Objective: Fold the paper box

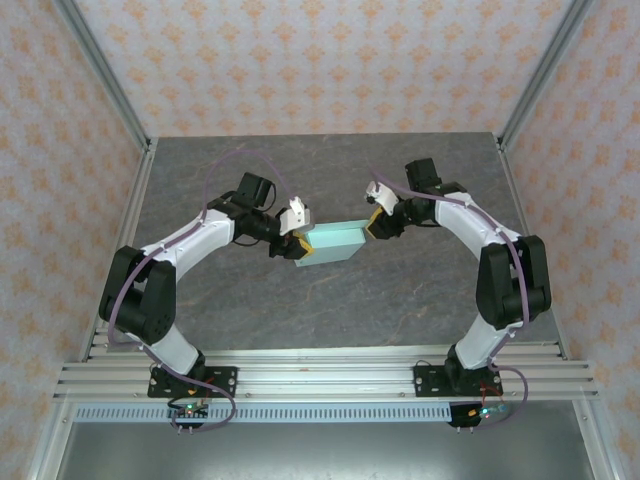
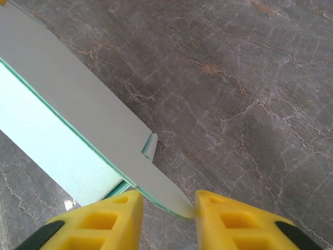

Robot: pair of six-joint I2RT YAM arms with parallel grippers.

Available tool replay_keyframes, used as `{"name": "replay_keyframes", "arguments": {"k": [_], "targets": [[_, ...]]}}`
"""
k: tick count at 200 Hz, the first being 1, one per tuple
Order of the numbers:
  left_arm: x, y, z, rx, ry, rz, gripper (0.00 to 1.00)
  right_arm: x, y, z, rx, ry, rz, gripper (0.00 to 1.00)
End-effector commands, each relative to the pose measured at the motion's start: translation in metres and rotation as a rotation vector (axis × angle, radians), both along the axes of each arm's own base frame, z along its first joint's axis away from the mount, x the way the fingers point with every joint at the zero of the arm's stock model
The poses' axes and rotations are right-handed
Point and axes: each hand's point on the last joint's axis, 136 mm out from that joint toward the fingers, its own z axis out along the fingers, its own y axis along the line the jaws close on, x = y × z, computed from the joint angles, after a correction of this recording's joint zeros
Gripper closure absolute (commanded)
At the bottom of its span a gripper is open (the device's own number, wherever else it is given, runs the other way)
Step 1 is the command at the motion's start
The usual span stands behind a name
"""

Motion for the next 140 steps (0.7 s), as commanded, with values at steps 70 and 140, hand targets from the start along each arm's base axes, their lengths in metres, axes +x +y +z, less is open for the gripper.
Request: {"name": "replay_keyframes", "arguments": {"k": [70,140], "targets": [[0.011,-0.001,0.01,-0.017,-0.04,0.02,0.7,-0.009,0.015,0.025,0.093,-0.007,0.039,0.89],[0.017,0.0,0.013,-0.021,-0.055,0.055,0.71,-0.018,0.025,0.035,0.043,0.068,-0.143,0.87]]}}
